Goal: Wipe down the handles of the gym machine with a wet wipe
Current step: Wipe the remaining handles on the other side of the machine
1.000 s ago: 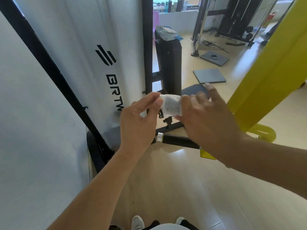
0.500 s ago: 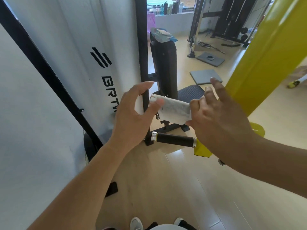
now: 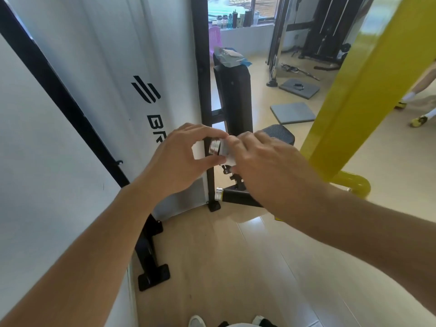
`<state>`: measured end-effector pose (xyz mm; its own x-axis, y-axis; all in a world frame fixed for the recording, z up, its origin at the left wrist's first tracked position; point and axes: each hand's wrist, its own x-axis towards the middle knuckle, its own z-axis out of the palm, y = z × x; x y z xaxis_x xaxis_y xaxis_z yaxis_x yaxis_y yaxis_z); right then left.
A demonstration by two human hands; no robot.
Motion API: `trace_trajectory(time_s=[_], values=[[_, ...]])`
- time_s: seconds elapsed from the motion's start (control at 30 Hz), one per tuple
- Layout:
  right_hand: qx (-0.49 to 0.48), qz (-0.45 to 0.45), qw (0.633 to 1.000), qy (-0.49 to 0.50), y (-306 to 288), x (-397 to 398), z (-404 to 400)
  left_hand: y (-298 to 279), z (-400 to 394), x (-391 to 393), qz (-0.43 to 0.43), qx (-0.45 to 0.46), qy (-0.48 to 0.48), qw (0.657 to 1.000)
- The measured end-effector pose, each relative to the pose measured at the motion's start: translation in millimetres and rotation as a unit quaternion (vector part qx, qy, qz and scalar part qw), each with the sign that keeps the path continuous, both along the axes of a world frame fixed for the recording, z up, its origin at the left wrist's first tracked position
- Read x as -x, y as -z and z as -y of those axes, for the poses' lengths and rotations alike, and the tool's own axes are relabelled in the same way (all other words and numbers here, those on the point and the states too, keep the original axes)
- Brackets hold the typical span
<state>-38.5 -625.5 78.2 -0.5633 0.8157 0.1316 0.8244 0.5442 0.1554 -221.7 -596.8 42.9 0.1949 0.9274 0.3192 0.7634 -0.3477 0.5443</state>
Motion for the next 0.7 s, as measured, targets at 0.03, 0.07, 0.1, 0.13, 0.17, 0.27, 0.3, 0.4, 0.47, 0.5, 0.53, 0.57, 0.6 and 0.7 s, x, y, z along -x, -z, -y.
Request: trace_trajectory(time_s=[0.03,0.07,0.1,0.13,0.17,0.27,0.3,0.4,0.47,0.5,0.53,0.57,0.6,0.7], values=[[0.016,0.003,1.000,0.012,-1.7,-4.8,-2.9,1.9,1.9,1.7,0.012,0.011,-0.014,1.000],[0.029,0.008,0.999,0.024,-4.2,-11.3,-5.5,4.3,3.9,3.5,0.032,0.018,-0.027,0.999],[0.039,0.020,0.998,0.038,-6.7,-17.9,-6.7,6.6,6.6,3.9,0.060,0.021,-0.039,0.997],[0.039,0.035,0.997,0.048,-7.9,-22.3,-6.9,8.9,8.9,3.9,0.087,0.018,-0.050,0.995],[0.031,0.054,0.997,0.049,-8.4,-23.7,-6.9,11.0,11.4,3.0,0.109,0.014,-0.059,0.992],[0.048,0.037,0.997,0.038,-5.9,-13.3,-7.9,17.1,15.8,-1.6,0.142,0.016,-0.071,0.987],[0.061,0.008,0.998,0.032,-4.4,-6.9,-9.9,18.0,16.6,-2.7,0.147,0.014,-0.071,0.986],[0.102,-0.067,0.992,0.012,4.6,10.4,-19.8,17.6,18.7,-3.8,0.163,0.001,-0.069,0.984],[0.122,-0.115,0.986,0.008,12.4,15.4,-21.7,15.9,20.9,-4.7,0.162,0.003,-0.069,0.984],[0.111,-0.142,0.984,0.006,16.9,14.6,-20.8,15.2,21.7,-5.2,0.163,0.006,-0.069,0.984],[0.084,-0.161,0.983,0.004,21.9,11.4,-17.8,14.9,22.0,-5.3,0.165,0.009,-0.069,0.984],[0.038,-0.169,0.985,0.000,27.8,6.3,-14.3,14.7,22.0,-5.4,0.163,0.009,-0.068,0.984],[-0.003,-0.174,0.985,-0.003,31.8,1.2,-9.4,14.9,21.7,-5.5,0.162,0.008,-0.064,0.985],[-0.043,-0.226,0.973,-0.030,37.1,-13.0,5.8,16.4,21.8,-7.3,0.170,0.014,-0.062,0.983]])
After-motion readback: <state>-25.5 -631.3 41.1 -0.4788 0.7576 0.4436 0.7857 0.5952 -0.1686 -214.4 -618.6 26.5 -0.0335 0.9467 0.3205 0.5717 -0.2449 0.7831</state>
